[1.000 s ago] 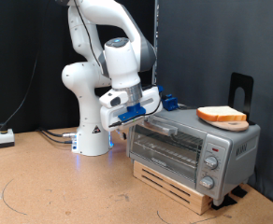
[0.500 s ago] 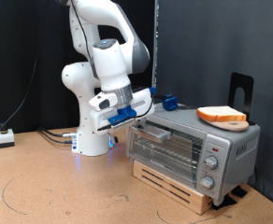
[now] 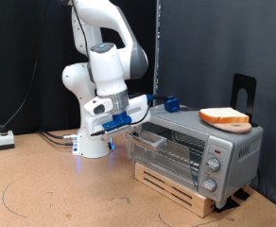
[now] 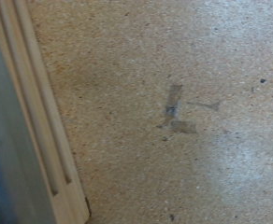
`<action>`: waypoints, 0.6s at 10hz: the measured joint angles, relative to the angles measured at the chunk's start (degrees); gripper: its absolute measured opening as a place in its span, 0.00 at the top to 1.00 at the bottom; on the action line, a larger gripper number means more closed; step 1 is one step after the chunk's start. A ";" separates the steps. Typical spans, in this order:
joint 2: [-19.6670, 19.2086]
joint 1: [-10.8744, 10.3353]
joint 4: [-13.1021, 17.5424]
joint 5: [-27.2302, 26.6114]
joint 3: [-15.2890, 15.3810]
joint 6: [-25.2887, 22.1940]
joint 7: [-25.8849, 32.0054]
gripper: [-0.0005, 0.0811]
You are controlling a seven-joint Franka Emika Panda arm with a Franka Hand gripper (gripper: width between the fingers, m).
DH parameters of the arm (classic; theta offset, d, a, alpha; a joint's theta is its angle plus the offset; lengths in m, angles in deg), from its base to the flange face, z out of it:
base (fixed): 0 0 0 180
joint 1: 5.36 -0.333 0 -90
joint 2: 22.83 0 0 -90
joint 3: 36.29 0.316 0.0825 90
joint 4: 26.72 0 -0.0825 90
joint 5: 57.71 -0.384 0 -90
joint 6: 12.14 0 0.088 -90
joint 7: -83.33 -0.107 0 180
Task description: Make a piece of toast with the oven
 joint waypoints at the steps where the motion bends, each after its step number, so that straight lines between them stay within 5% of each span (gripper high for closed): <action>1: -1.11 0.22 0.03 0.16 0.00 1.04 0.00 0.00; 6: -5.20 0.88 0.61 -0.22 -0.16 4.67 0.37 0.00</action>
